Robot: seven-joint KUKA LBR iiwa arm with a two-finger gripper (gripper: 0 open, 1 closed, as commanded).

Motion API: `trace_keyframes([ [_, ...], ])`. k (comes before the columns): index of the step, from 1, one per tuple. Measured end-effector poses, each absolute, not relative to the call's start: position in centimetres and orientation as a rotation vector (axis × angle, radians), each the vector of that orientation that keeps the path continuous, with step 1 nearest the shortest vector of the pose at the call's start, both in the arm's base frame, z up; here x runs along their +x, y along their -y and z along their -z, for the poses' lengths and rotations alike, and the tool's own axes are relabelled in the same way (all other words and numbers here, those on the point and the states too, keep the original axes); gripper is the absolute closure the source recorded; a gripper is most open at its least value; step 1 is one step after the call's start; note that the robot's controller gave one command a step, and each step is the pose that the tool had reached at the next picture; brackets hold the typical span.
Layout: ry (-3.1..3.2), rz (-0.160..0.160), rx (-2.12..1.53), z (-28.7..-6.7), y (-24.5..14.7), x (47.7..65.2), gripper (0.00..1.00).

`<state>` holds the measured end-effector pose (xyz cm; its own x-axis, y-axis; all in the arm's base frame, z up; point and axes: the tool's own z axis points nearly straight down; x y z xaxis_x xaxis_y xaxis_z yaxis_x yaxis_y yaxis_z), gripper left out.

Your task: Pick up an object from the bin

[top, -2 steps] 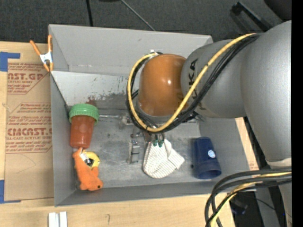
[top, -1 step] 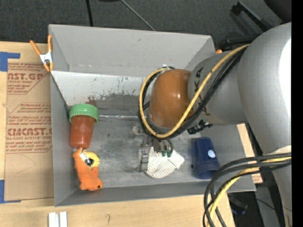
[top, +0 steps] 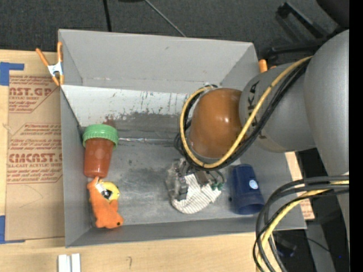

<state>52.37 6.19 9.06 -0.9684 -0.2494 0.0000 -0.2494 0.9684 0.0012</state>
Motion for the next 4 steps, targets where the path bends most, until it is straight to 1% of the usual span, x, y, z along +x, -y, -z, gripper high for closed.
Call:
trace_keyframes([
  [1, 3.117, 0.003, 0.395, -9.1, -6.2, 52.4, 0.0],
  [2, 3.117, 0.003, 0.395, -9.1, -6.2, 52.4, 0.0],
  [3, 3.038, 0.0, 0.797, -7.0, 2.1, 50.8, 1.0],
  [4, 3.038, 0.002, 0.799, -7.0, 2.0, 50.8, 1.0],
])
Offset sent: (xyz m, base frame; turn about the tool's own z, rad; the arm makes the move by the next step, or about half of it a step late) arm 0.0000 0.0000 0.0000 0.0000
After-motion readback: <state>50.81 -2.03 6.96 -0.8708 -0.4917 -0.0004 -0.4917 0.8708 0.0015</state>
